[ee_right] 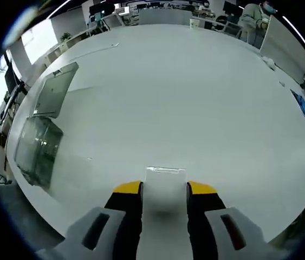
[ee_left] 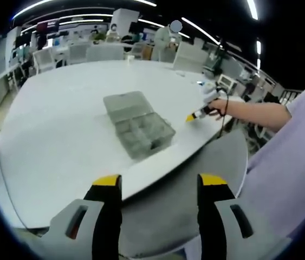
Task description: Insert the divider into the dual guide fixture by aligning both edges with the guide slots and pushing it downward to the bottom, including one-sided entry, uneven engagement, binding, and posture correction.
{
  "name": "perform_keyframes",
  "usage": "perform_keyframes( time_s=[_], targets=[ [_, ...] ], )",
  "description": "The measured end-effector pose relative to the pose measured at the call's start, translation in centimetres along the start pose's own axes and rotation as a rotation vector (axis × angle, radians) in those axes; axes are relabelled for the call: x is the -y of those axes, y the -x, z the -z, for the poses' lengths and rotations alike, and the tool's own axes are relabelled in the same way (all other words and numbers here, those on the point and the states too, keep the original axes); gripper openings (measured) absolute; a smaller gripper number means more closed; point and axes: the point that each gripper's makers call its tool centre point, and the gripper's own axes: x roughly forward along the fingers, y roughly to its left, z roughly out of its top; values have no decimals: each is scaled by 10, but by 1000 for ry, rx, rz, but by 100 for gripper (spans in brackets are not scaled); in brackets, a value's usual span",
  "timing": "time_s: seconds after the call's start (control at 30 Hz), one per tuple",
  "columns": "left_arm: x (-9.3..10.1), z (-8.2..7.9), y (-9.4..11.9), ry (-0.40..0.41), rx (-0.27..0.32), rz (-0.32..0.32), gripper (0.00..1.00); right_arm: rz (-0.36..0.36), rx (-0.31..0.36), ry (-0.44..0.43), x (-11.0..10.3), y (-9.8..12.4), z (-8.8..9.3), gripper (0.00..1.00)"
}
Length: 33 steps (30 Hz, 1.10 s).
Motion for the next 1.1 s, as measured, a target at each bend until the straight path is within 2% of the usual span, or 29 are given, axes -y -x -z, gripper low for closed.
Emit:
perform_keyframes(
  time_s=[0.63, 1.1],
  targets=[
    [2, 0, 3, -6, 1, -12, 53, -2, 11, -42, 2, 0, -1, 27],
    [5, -4, -1, -17, -5, -1, 53, -14, 43, -24, 1, 6, -5, 26]
  ],
)
